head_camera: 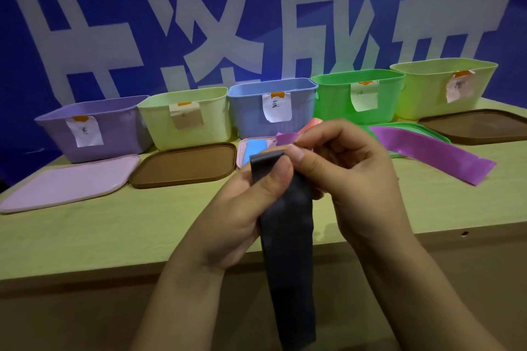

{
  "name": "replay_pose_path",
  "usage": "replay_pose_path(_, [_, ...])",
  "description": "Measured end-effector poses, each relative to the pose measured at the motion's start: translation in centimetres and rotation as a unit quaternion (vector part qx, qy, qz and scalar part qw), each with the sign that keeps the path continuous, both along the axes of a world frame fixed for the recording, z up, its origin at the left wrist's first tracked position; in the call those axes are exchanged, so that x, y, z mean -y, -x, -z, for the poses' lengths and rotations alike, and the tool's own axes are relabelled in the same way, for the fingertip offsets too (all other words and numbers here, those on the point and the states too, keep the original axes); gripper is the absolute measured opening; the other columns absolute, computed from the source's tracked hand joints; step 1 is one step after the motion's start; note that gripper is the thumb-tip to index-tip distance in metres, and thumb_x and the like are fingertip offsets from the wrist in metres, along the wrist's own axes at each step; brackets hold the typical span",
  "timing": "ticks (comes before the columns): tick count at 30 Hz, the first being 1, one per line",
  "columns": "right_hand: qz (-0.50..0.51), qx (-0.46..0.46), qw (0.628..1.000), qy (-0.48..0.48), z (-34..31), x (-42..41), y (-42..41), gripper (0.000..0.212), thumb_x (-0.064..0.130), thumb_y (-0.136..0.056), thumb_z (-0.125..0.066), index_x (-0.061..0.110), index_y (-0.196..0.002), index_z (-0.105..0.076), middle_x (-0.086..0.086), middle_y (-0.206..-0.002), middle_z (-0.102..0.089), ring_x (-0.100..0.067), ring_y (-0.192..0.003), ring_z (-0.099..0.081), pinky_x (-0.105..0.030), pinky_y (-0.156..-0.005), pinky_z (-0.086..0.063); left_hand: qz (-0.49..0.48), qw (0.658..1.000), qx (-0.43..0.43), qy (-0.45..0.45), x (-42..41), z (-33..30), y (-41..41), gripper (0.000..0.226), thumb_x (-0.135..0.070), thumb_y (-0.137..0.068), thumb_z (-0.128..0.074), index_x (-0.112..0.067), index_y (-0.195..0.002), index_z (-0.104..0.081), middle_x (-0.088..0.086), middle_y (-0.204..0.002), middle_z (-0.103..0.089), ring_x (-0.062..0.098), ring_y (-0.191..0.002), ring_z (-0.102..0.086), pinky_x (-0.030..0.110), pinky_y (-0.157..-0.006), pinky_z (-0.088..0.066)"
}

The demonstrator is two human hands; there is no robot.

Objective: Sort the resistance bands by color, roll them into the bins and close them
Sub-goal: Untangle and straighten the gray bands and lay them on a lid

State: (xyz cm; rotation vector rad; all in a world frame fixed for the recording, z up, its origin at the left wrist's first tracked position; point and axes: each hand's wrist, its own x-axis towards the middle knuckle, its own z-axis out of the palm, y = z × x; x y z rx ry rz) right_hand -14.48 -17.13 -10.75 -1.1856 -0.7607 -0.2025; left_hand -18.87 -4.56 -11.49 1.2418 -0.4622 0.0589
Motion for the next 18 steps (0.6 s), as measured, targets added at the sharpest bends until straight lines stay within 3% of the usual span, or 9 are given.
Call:
replay_pose_path(3, [-0.02, -0.027, 0.999, 0.001, 0.2, -0.1, -0.4, 0.015, 0.013, -0.07, -0.071, 0.026, -0.065, -0.067, -0.001, -0.065, -0.06, -0.009, -0.051, -0.051, -0.016, -0.04, -0.038, -0.001, 0.998, -0.057, 0.021, -0.1, 0.1, -0.3, 0.043, -0.04, -0.071, -0.07, -0.015, -0.106, -0.07, 0.008, -0.103, -0.072, 0.02, -0.098, -0.069, 0.026, -0.075, -0.055])
replay_pose_path(6, [-0.093, -0.086, 0.991, -0.037, 0.4, -0.4, -0.9, 0.014, 0.008, -0.072, -0.074, 0.017, -0.068, -0.065, -0.004, -0.061, -0.058, -0.016, -0.032, -0.044, -0.016, -0.034, -0.036, -0.012, 0.997, -0.075, -0.019, -0.2, 0.0, -0.4, 0.037, -0.038, -0.085, -0.061, -0.003, -0.098, -0.065, 0.016, -0.076, -0.066, 0.025, -0.071, -0.065, 0.033, -0.067, -0.055])
replay_pose_path(9, [-0.102, -0.137, 0.985, -0.036, 0.8, -0.6, -1.3, 0.012, 0.017, -0.071, -0.066, 0.013, -0.081, -0.062, 0.003, -0.059, -0.058, -0.011, -0.029, -0.04, -0.013, -0.032, -0.032, -0.045, 0.995, -0.084, -0.032, 0.2, 0.2, -0.9, 0.033, -0.034, -0.089, -0.054, -0.002, -0.09, -0.061, 0.013, -0.071, -0.063, 0.023, -0.067, -0.062, 0.034, -0.065, -0.055])
replay_pose_path(12, [-0.095, -0.19, 0.977, -0.012, 2.2, -1.2, -1.7, 0.052, 0.044, -0.073, -0.055, 0.009, -0.112, -0.057, 0.008, -0.056, -0.055, -0.006, -0.04, -0.043, -0.014, -0.038, -0.033, -0.092, 0.993, -0.072, -0.01, 0.3, 0.5, -1.3, 0.032, -0.03, -0.086, -0.054, -0.002, -0.099, -0.062, 0.009, -0.077, -0.067, 0.02, -0.073, -0.065, 0.034, -0.074, -0.056])
replay_pose_path(14, [-0.174, -0.219, 0.96, -0.02, 3.4, -1.8, -1.6, 0.074, 0.065, -0.071, -0.044, 0.009, -0.118, -0.056, -0.013, -0.068, -0.06, -0.02, -0.069, -0.057, -0.02, -0.06, -0.046, -0.129, 0.99, -0.057, -0.006, 0.3, 0.3, -1.3, 0.035, -0.032, -0.082, -0.052, -0.004, -0.095, -0.067, 0.009, -0.077, -0.068, 0.02, -0.074, -0.066, 0.034, -0.077, -0.056])
replay_pose_path(15, [-0.218, -0.237, 0.947, -0.013, 3.9, -2.0, -1.4, 0.074, 0.068, -0.072, -0.038, 0.012, -0.118, -0.057, -0.023, -0.081, -0.064, -0.024, -0.083, -0.06, -0.026, -0.07, -0.051, -0.149, 0.988, -0.045, -0.008, 0.3, 0.0, -1.2, 0.033, -0.034, -0.08, -0.052, -0.007, -0.09, -0.07, 0.009, -0.078, -0.07, 0.02, -0.075, -0.068, 0.033, -0.077, -0.057])
replay_pose_path(16, [-0.251, -0.254, 0.934, 0.013, 4.2, -2.1, -1.0, 0.073, 0.066, -0.073, -0.034, 0.014, -0.119, -0.056, -0.022, -0.09, -0.067, -0.026, -0.088, -0.064, -0.029, -0.073, -0.054, -0.177, 0.984, -0.028, -0.025, 0.2, -0.2, -1.2, 0.032, -0.035, -0.079, -0.051, -0.012, -0.085, -0.072, 0.007, -0.08, -0.072, 0.018, -0.076, -0.07, 0.03, -0.076, -0.057])
replay_pose_path(18, [-0.284, -0.257, 0.918, 0.106, 4.8, -1.9, -0.6, 0.069, 0.062, -0.08, -0.039, 0.006, -0.117, -0.056, -0.017, -0.089, -0.07, -0.026, -0.08, -0.069, -0.031, -0.072, -0.058, -0.227, 0.97, 0.012, -0.09, -0.2, -0.5, -1.2, 0.03, -0.038, -0.08, -0.048, -0.019, -0.086, -0.07, -0.003, -0.09, -0.075, 0.01, -0.084, -0.07, 0.022, -0.075, -0.056])
